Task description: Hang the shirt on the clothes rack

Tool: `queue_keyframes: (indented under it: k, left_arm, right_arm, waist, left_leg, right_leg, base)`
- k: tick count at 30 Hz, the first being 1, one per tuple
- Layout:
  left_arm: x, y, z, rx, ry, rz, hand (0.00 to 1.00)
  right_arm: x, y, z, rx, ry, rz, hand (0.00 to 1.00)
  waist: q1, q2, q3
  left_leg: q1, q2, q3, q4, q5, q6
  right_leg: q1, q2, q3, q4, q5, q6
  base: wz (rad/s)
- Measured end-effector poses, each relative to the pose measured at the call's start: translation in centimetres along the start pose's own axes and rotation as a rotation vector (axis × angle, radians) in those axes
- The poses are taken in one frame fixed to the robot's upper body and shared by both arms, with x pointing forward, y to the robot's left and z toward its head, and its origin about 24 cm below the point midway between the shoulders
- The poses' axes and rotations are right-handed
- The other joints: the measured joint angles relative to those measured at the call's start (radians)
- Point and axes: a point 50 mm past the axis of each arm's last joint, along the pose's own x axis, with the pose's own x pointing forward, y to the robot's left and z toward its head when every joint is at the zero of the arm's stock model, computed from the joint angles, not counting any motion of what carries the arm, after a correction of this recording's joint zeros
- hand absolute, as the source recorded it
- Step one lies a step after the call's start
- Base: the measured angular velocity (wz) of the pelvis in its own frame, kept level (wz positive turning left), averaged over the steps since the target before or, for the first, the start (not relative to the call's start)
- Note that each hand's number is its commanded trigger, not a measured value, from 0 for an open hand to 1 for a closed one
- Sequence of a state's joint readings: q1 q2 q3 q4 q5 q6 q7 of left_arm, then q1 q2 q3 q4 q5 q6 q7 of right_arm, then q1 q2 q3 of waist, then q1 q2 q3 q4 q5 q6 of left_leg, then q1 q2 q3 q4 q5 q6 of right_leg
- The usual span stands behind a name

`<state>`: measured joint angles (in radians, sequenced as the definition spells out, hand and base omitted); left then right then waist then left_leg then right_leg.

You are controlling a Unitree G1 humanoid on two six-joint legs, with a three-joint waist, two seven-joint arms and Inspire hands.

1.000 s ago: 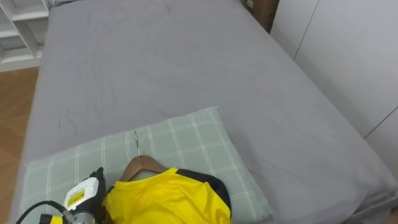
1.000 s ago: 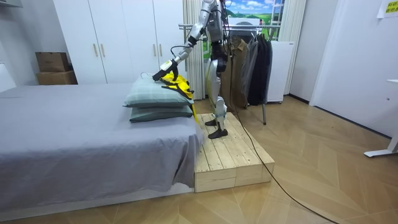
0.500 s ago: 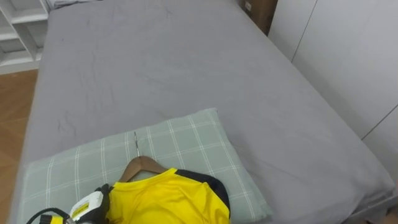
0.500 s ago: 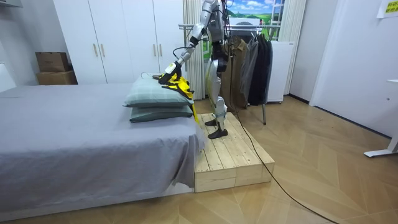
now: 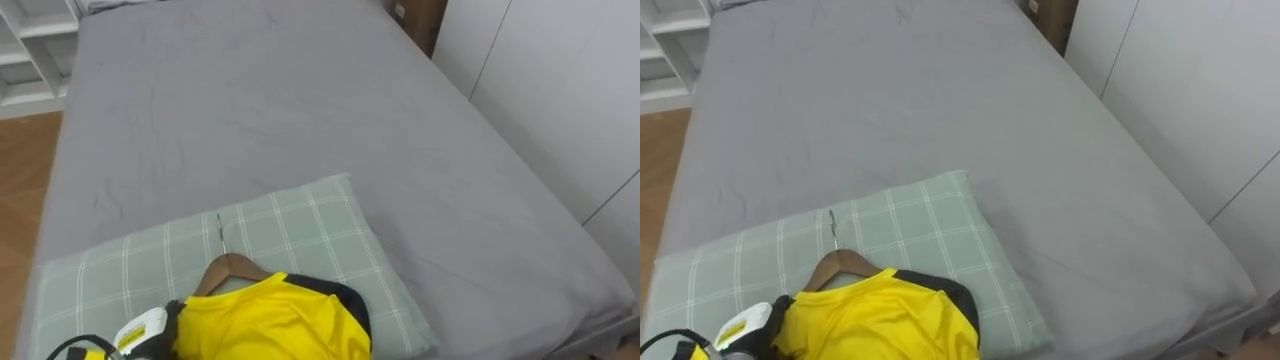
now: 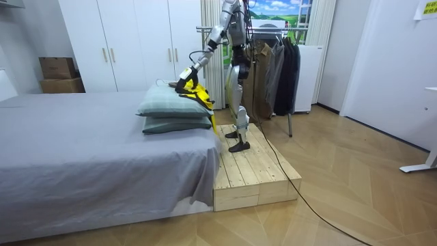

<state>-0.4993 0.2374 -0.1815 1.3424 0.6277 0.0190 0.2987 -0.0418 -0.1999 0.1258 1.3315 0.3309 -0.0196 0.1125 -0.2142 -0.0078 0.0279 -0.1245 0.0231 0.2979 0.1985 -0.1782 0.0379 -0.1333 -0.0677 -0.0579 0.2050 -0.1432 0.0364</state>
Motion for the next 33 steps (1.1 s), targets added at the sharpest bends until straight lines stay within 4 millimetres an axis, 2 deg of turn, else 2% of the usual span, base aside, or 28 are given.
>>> queue_keyframes:
  k: [5,24,33]
  left_arm:
    - [0.2,0.6,-0.2,-0.003,0.007,0.012,1.00]
    - [-0.1,-0.7,-0.1,0.001,-0.002,-0.078,1.00]
    - [-0.2,-0.9,-0.1,0.001,0.000,-0.087,1.00]
  right_arm:
    - [0.0,0.0,0.0,-0.008,0.003,0.001,0.00]
    - [0.1,0.1,0.3,-0.008,0.010,-0.004,0.00]
    - [0.1,0.0,0.3,-0.015,0.013,-0.012,0.00]
  waist:
    - [0.000,0.001,-0.0003]
    - [0.002,0.003,-0.0017]
    - [0.002,0.012,-0.0072]
  left_leg:
    - [0.015,0.000,0.001,-0.002,0.000,0.000]
    - [0.020,0.001,0.004,0.001,0.002,0.002]
    - [0.020,0.002,0.005,0.001,0.003,0.002]
  right_leg:
    - [0.014,0.000,0.000,-0.001,0.000,0.000]
    - [0.012,0.000,0.003,0.015,0.000,0.000]
    - [0.011,0.000,0.003,0.015,0.000,0.000]
  base:
    - [0.00]
    - [0.00]
    - [0.00]
